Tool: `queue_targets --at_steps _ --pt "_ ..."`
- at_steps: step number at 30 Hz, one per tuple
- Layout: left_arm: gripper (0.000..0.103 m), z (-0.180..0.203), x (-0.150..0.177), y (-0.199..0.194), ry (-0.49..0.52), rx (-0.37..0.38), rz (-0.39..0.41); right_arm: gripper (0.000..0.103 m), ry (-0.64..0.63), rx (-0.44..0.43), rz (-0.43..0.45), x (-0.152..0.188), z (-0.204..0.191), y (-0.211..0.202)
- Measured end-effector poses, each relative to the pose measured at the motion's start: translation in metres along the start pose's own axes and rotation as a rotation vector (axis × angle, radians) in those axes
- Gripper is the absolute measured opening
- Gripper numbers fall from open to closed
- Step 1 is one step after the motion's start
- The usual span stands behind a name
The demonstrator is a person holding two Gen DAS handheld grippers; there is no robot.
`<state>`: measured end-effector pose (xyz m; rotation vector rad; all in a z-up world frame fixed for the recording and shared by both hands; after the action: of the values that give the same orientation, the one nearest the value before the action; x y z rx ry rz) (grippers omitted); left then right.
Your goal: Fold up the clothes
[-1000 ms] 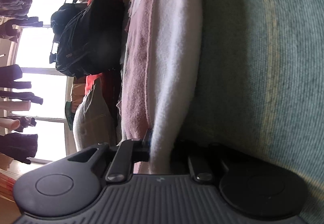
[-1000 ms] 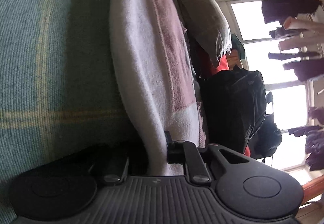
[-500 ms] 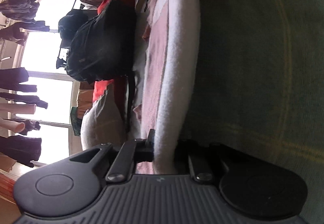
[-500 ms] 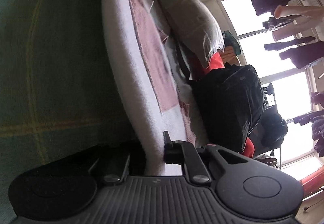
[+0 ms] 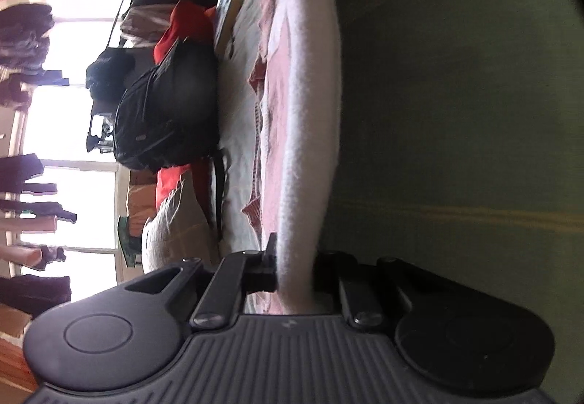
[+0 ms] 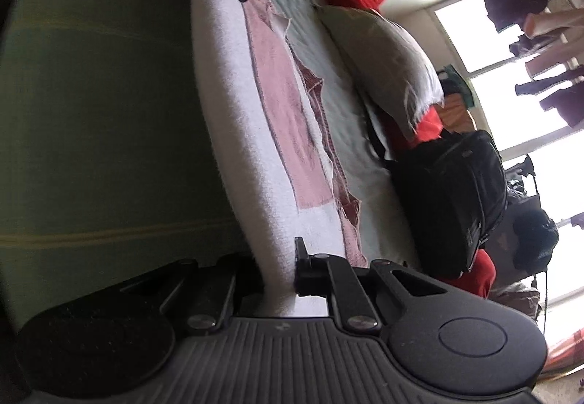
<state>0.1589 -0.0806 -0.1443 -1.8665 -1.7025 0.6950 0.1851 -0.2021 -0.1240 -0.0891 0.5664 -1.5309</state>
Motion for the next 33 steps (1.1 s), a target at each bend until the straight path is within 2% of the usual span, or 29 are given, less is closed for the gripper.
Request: queue_targets --at_steps 7,12,16,19,22,24,25,27,29,31,33 --pt "0.01 0.042 0.006 -0.05 0.022 0.076 0.033 0.012 -0.009 -0.079 0.005 0.002 -0.022 -0.051" --pt "0.01 0.063 0.007 -0.043 0.024 0.108 0.03 0.013 -0.039 -0.095 -0.024 0.007 -0.05 -0.056" --pt "0.012 0.072 0.011 -0.042 0.027 0.134 0.034 0.015 -0.018 -0.107 -0.038 0.009 -0.058 -0.055" --pt "0.017 0.076 0.015 -0.051 0.016 0.179 0.05 0.019 0.049 -0.174 -0.058 0.017 -0.056 -0.06" --pt "0.018 0.075 0.026 -0.08 -0.079 0.293 0.112 0.022 0.113 -0.223 -0.077 0.038 -0.043 -0.079" --pt "0.018 0.06 0.041 -0.099 -0.197 0.345 0.146 0.022 0.168 -0.246 -0.095 0.053 -0.031 -0.092" --pt "0.018 0.052 0.048 -0.107 -0.253 0.356 0.159 0.023 0.215 -0.239 -0.109 0.06 -0.021 -0.097" --pt "0.02 0.032 0.064 -0.117 -0.357 0.322 0.171 0.028 0.316 -0.205 -0.132 0.073 0.003 -0.104" --pt "0.026 0.016 0.076 -0.117 -0.454 0.314 0.182 0.039 0.431 -0.17 -0.142 0.081 0.023 -0.105" --pt "0.026 0.008 0.081 -0.11 -0.545 0.342 0.2 0.04 0.543 -0.186 -0.127 0.083 0.031 -0.101" --pt "0.026 0.017 0.079 -0.099 -0.601 0.412 0.205 0.04 0.642 -0.226 -0.105 0.082 0.032 -0.096"
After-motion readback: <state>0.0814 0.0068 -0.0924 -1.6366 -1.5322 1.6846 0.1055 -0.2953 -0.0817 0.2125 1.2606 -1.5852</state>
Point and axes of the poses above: each gripper's, at about its wrist camera, not at the fingertips, and y roughly the way its jaws point, z to its right, x to its underside, the point moved 7 cm from there along y, roughly the way its jaws point, and after that the axes turned 15 degrees about x, right-handed, at the moved point
